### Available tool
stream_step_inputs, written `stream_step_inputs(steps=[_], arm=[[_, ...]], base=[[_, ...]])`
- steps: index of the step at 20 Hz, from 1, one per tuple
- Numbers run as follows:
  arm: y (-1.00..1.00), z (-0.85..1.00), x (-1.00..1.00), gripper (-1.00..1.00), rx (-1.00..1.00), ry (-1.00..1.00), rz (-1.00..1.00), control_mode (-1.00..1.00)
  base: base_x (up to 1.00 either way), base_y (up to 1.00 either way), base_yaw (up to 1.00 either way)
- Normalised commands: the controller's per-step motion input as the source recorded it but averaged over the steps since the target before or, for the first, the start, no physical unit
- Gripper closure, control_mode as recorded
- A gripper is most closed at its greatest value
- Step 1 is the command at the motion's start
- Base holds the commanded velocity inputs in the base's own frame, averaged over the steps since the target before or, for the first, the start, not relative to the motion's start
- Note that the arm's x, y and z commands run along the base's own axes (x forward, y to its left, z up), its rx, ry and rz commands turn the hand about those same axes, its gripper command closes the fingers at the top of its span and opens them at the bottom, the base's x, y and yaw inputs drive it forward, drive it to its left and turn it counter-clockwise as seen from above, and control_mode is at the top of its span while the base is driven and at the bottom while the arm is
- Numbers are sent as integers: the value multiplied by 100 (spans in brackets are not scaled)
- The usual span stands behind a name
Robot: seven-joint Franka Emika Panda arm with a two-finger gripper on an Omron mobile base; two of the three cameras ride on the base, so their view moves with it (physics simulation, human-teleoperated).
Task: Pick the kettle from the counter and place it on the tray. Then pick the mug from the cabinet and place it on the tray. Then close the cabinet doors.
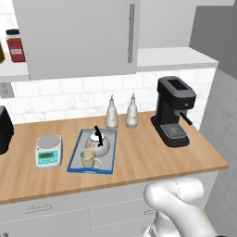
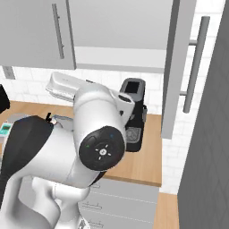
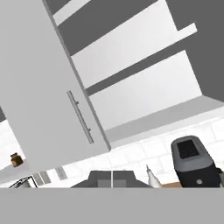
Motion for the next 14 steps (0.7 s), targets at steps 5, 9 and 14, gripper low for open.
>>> stream_step_inputs(steps=[5, 9, 14], arm=[[-38, 0, -33, 100, 22, 0, 1, -100], [-35, 0, -39, 100, 17, 0, 1, -100], [-40, 0, -32, 100, 23, 0, 1, -100]], base=[[0, 0, 0], [0, 0, 0], [0, 0, 0]])
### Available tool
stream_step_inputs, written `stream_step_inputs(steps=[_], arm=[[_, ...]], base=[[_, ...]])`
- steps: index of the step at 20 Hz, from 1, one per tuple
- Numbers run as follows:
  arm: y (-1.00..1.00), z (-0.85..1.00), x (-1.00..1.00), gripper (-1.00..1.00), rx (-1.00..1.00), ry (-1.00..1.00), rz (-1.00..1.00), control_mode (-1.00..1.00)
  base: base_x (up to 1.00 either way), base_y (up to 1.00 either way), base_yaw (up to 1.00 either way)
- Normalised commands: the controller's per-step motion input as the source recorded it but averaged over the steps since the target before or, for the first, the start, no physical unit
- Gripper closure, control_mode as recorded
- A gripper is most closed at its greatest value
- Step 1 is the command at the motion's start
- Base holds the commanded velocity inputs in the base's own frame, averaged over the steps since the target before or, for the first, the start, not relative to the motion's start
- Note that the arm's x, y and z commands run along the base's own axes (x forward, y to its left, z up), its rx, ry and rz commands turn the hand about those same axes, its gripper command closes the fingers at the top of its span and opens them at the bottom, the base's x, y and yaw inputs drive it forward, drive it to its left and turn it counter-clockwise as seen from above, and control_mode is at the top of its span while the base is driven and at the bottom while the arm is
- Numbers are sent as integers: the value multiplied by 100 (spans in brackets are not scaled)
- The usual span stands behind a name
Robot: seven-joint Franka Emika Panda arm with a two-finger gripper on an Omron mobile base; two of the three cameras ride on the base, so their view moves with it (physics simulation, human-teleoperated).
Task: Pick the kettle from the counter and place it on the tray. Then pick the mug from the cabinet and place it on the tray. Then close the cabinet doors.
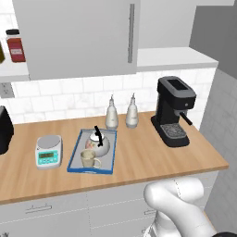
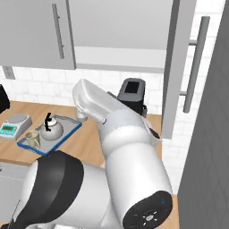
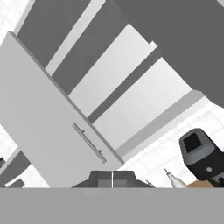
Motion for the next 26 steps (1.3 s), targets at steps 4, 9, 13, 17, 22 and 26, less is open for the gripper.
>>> stream_step_inputs(steps=[4, 9, 13, 17, 22, 26], arm=[[-36, 0, -18, 100, 28, 0, 0, -100], [-28, -2, -13, 100, 31, -6, 0, -100], [-31, -1, -7, 100, 36, -4, 0, -100], [-31, -1, 0, 100, 32, -2, 0, -100], [-21, -2, -15, 100, 7, -2, 0, -100], [-36, 0, -17, 100, 12, 0, 0, -100]], base=[[0, 0, 0], [0, 0, 0], [0, 0, 0], [0, 0, 0], [0, 0, 0], [0, 0, 0]])
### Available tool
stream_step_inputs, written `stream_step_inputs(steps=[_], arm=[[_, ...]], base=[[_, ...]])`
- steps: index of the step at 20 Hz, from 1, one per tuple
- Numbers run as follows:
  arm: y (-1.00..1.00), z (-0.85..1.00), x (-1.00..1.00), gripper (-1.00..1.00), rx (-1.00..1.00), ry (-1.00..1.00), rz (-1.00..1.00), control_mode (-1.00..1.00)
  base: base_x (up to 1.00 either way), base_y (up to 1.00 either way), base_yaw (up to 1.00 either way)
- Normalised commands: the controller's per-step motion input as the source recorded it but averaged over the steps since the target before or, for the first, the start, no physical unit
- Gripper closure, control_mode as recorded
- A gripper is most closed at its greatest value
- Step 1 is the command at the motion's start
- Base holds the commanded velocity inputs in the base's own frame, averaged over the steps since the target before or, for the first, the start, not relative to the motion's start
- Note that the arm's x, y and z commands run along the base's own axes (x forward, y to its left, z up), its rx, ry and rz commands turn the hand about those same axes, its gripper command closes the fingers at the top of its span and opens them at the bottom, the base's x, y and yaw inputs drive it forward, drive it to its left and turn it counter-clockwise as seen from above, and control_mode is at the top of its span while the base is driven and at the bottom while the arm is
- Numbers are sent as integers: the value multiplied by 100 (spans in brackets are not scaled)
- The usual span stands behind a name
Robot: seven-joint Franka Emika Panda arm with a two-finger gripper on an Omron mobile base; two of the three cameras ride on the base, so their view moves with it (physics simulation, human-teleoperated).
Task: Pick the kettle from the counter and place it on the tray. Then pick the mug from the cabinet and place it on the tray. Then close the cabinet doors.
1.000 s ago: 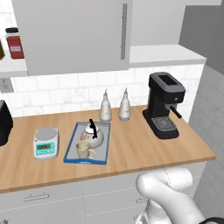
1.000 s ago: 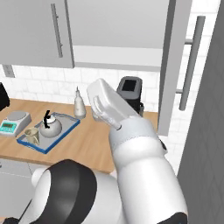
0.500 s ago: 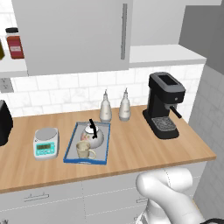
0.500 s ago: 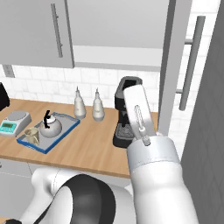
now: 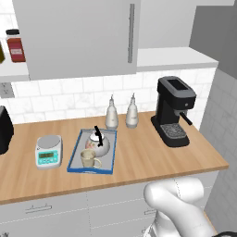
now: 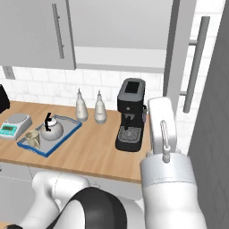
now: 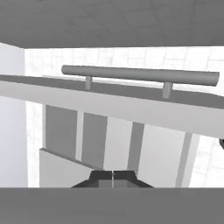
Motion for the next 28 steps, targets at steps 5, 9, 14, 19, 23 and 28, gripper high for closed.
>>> stream_step_inputs(steps=[5, 9, 14, 19, 23, 28], arm=[[-26, 0, -3, 100, 4, 0, -3, -100], [-18, 0, -4, 100, 10, 0, -7, -100], [-20, 0, 0, 100, 13, 0, -4, -100], [-36, -11, 20, 100, 2, 7, -1, -100], [-62, -14, 24, 100, 2, 14, 0, -100], [-12, -31, 72, 100, 0, 14, 1, -100]], base=[[0, 0, 0], [0, 0, 0], [0, 0, 0], [0, 0, 0], [0, 0, 0], [0, 0, 0]])
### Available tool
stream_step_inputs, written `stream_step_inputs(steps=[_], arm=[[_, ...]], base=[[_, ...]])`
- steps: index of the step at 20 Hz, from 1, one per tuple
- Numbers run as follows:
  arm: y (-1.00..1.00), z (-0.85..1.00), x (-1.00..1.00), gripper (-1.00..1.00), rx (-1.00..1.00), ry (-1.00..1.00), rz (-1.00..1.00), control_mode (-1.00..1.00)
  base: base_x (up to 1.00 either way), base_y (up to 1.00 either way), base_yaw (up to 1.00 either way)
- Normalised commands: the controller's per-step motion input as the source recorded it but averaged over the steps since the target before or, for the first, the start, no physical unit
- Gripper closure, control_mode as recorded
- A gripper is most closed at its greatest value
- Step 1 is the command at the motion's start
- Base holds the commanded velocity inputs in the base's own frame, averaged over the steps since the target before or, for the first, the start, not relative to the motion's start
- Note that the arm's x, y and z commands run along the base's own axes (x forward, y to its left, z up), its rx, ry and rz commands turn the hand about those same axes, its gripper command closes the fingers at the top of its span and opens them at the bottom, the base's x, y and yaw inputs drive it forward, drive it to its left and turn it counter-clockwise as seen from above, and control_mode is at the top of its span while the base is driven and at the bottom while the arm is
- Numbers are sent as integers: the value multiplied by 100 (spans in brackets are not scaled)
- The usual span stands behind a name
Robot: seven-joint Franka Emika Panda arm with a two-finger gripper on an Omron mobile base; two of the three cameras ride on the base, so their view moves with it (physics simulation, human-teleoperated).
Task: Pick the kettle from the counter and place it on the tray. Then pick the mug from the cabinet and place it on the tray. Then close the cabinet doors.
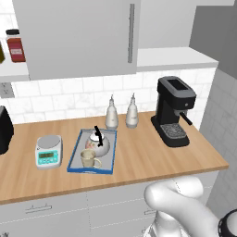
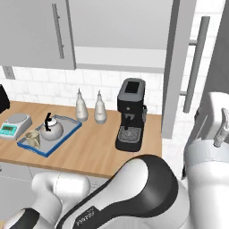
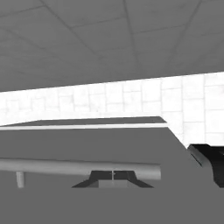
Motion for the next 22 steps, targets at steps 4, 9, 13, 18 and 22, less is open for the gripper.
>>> stream_step_inputs(steps=[4, 9, 13, 18, 22], arm=[[-7, -38, 82, 100, 0, 18, 3, -100], [-8, -35, 65, 100, 1, 16, 0, -100], [11, -15, 41, 100, 1, 2, 7, -100], [62, -6, 12, 100, 0, 0, 5, -100], [96, -6, 0, 100, 0, 0, 5, -100]], base=[[0, 0, 0], [0, 0, 0], [0, 0, 0], [0, 0, 0], [0, 0, 0]])
